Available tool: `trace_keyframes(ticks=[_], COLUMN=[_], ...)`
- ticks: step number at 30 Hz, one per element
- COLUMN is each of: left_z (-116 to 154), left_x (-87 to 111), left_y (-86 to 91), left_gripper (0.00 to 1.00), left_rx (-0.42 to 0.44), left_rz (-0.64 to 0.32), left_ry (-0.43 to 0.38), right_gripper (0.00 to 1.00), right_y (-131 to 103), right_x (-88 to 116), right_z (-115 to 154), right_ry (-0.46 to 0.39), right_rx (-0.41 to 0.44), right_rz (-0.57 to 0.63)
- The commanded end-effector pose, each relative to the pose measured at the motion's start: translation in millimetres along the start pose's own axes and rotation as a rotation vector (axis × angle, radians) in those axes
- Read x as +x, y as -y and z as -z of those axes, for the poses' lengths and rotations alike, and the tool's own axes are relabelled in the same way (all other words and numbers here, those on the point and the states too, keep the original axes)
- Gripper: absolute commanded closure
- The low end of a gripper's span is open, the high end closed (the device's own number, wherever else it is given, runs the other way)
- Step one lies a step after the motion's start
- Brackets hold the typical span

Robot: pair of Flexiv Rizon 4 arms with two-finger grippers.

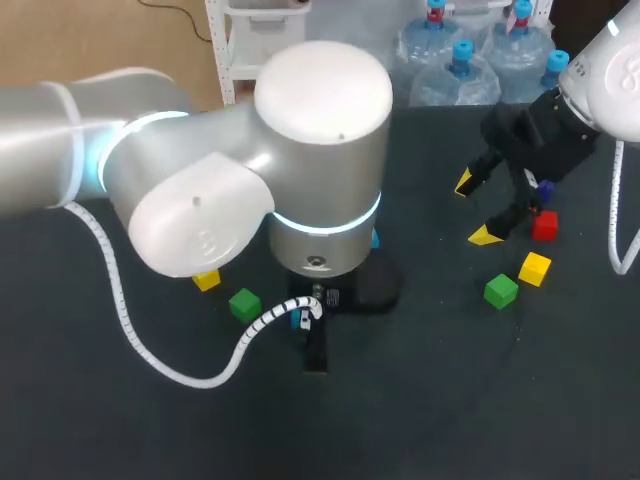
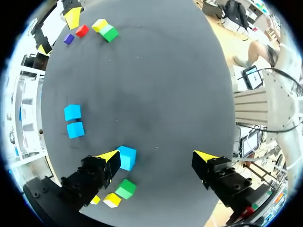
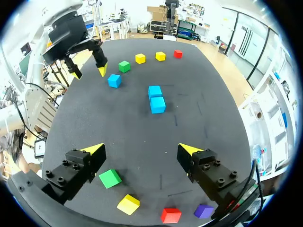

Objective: Place the blue cubes, place green cubes on the blue cubes, place the yellow cubes on the green cubes, then place the red cubes on the yellow cubes, and place purple cube on the red cubes.

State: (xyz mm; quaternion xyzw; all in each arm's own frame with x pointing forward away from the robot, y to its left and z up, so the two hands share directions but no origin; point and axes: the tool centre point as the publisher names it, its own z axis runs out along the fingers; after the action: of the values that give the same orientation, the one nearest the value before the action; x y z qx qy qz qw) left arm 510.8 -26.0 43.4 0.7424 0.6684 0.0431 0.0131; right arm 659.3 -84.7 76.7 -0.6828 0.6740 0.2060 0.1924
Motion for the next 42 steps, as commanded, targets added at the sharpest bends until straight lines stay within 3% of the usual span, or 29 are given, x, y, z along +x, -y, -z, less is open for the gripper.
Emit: trace_keyframes(ticks=[1,5,20,28,42], left_z=[-2,-12,-28,-33,-43], left_x=[0.5,7.4,10.9,11.2,25.1], left_y=[-6.1,-8.3,-16.8,-29.7,-36.8], left_gripper=[0.0,0.0,0.0,0.0,0.0], left_rx=[0.02,0.045,0.06,0.053,0.08], left_rz=[-0.019,-0.003,0.003,0.012,0.034], left_ry=[0.022,0.071,0.045,0.05,0.047], right_gripper=[0.0,0.0,0.0,0.0,0.0], right_y=[0,0,0,0,0], right_x=[0,0,0,0,0], right_z=[0,0,0,0,0], right_ry=[0.0,0.0,0.0,0.0,0.0], right_rx=[0.002,0.002,0.002,0.002,0.002], right_rz=[0.0,0.0,0.0,0.0,0.0])
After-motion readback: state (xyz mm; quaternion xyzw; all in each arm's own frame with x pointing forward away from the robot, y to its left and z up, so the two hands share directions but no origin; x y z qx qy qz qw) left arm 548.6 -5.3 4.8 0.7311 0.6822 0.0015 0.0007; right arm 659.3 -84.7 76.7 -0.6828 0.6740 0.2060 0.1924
